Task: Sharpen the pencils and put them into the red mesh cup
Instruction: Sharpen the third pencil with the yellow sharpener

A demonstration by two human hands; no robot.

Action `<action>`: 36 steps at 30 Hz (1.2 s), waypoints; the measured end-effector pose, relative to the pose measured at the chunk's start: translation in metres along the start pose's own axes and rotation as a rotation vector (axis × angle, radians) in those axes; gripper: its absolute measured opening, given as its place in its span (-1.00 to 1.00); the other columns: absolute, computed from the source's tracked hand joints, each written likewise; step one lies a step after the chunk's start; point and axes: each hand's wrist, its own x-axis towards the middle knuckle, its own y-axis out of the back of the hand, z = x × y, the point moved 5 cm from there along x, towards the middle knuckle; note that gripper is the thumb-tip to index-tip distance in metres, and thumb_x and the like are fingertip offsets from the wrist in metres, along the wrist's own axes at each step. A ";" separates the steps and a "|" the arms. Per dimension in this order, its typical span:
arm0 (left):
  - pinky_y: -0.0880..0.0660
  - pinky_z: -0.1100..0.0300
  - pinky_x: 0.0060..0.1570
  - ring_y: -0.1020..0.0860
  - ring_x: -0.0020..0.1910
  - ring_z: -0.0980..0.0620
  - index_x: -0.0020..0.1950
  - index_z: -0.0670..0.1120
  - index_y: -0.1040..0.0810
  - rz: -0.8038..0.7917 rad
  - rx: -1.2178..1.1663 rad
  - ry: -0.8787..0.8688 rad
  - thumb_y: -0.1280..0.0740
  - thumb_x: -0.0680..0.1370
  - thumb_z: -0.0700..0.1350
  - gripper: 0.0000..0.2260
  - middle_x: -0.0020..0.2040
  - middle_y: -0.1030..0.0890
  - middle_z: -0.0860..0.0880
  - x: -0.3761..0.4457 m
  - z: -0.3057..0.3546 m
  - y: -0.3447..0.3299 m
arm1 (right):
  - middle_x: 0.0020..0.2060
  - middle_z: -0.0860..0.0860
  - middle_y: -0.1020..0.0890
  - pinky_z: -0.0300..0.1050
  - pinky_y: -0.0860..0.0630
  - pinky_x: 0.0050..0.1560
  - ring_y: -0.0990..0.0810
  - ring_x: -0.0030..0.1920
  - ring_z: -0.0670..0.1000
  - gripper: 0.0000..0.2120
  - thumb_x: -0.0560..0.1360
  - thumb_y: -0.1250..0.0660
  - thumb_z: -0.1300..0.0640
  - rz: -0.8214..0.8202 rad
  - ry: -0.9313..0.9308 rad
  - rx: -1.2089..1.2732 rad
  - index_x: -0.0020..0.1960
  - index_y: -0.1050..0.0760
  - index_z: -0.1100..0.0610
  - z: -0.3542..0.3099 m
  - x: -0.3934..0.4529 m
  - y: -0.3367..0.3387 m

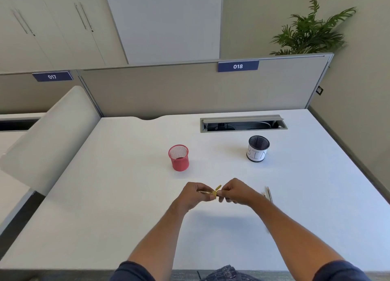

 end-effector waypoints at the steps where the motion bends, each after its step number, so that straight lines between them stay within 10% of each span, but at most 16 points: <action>1: -0.40 0.51 -0.35 -0.58 -0.32 0.32 0.05 -0.21 -0.74 -0.004 0.010 -0.006 -0.58 0.43 -0.22 -0.79 -0.22 -0.68 0.06 0.000 0.000 -0.001 | -0.52 -0.05 -0.46 -0.23 -0.22 -0.46 -0.33 -0.50 -0.06 -0.69 0.51 -0.39 -0.10 -0.062 -0.023 0.048 -0.21 -0.72 0.11 0.002 -0.001 0.000; 9: -0.39 0.22 -0.20 -0.52 -0.27 0.12 -0.07 -0.11 -0.76 0.003 0.029 0.074 -0.55 0.45 -0.03 -0.83 -0.24 -0.62 -0.03 -0.002 -0.001 0.005 | -0.24 -0.06 -0.75 -0.16 -0.43 -0.38 -0.52 -0.42 -0.09 -0.84 0.40 -0.41 0.04 -0.097 0.070 -0.083 -0.03 -0.55 0.02 -0.010 -0.002 0.000; 13: -0.39 0.18 -0.18 -0.53 -0.33 0.06 -0.26 -0.01 -0.75 0.032 -0.037 0.120 -0.47 0.53 0.04 -0.78 -0.31 -0.56 -0.07 -0.002 -0.004 0.012 | -0.17 -0.10 -0.70 -0.03 -0.57 -0.23 -0.64 -0.26 -0.02 -0.93 0.51 -0.43 0.05 0.189 0.310 -0.470 -0.02 -0.65 -0.05 -0.023 -0.006 0.001; 19: -0.43 0.20 -0.18 -0.51 -0.36 0.05 0.06 -0.28 -0.72 0.061 -0.136 0.176 -0.35 0.62 0.09 -0.58 -0.38 -0.54 0.00 -0.001 -0.004 0.013 | -0.30 -0.06 -0.65 -0.12 -0.45 -0.47 -0.57 -0.35 0.08 -0.87 0.45 -0.55 0.23 0.601 0.812 -0.734 -0.06 -0.73 0.04 -0.043 -0.021 0.000; 26: -0.40 0.15 -0.11 -0.49 -0.28 0.04 -0.17 -0.06 -0.72 0.049 -0.118 0.057 -0.48 0.54 0.03 -0.81 -0.31 -0.54 -0.05 0.003 0.006 0.014 | -0.30 -0.05 -0.64 -0.11 -0.46 -0.39 -0.60 -0.27 0.09 -0.83 0.60 -0.36 -0.03 0.522 0.500 -0.734 -0.05 -0.69 -0.01 -0.033 -0.007 0.006; 36: -0.42 0.43 -0.29 -0.58 -0.30 0.24 0.02 -0.13 -0.76 0.009 -0.024 -0.018 -0.57 0.46 -0.12 -0.83 -0.27 -0.68 0.11 0.012 0.001 0.012 | -0.53 -0.13 -0.51 -0.18 -0.36 -0.33 -0.44 -0.42 -0.11 -0.77 0.47 -0.42 -0.11 0.106 -0.020 -0.183 -0.28 -0.71 -0.03 -0.018 0.012 0.011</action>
